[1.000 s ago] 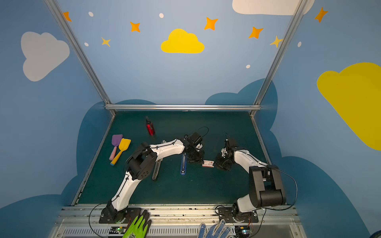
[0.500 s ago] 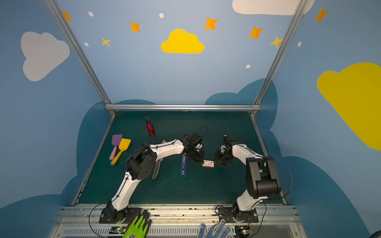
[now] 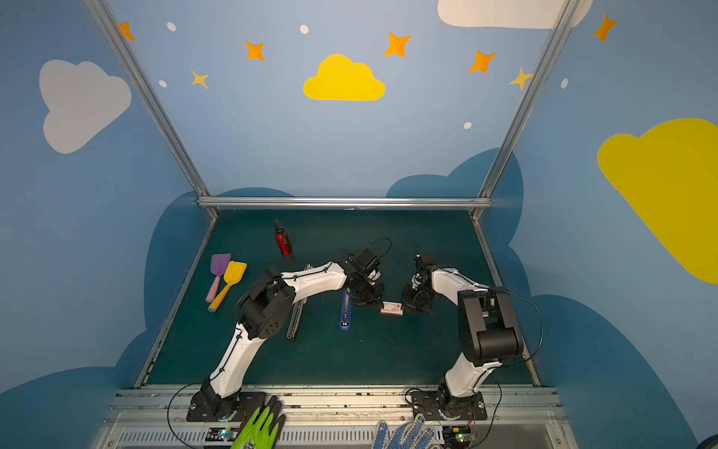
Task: Load the staples into the stapler
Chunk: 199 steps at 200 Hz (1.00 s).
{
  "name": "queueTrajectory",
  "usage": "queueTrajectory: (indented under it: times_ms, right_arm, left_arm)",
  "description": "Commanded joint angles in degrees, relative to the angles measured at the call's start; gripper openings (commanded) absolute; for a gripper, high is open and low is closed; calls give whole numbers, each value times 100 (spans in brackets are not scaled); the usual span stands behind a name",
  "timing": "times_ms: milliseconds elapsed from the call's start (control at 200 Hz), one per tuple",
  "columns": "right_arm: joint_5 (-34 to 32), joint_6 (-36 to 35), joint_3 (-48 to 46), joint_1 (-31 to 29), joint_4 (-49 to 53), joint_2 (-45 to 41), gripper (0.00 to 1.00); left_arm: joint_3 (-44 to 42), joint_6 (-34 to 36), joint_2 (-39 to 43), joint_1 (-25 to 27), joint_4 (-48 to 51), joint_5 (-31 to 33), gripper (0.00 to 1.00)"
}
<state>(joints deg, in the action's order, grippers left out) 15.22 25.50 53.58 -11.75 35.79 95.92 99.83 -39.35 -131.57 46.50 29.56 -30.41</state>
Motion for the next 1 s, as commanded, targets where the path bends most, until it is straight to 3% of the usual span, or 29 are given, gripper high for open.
queueTrajectory:
  times_ms: [0, 466, 646, 991]
  right_arm:
    - [-378, -10, 109, -4, 329, 94, 23]
    - [-419, 19, 74, 249, 450, -45, 23]
    - [-130, -127, 73, -60, 310, -454, 34]
    - [-37, -141, 366, -327, 264, -6, 34]
  left_arm:
    - [-113, 86, 184, -65, 96, 98, 4]
    - [-271, 77, 298, -124, 0, 61, 4]
    - [-262, 60, 307, -124, -21, 27, 4]
    - [-280, 27, 334, -124, -71, -17, 4]
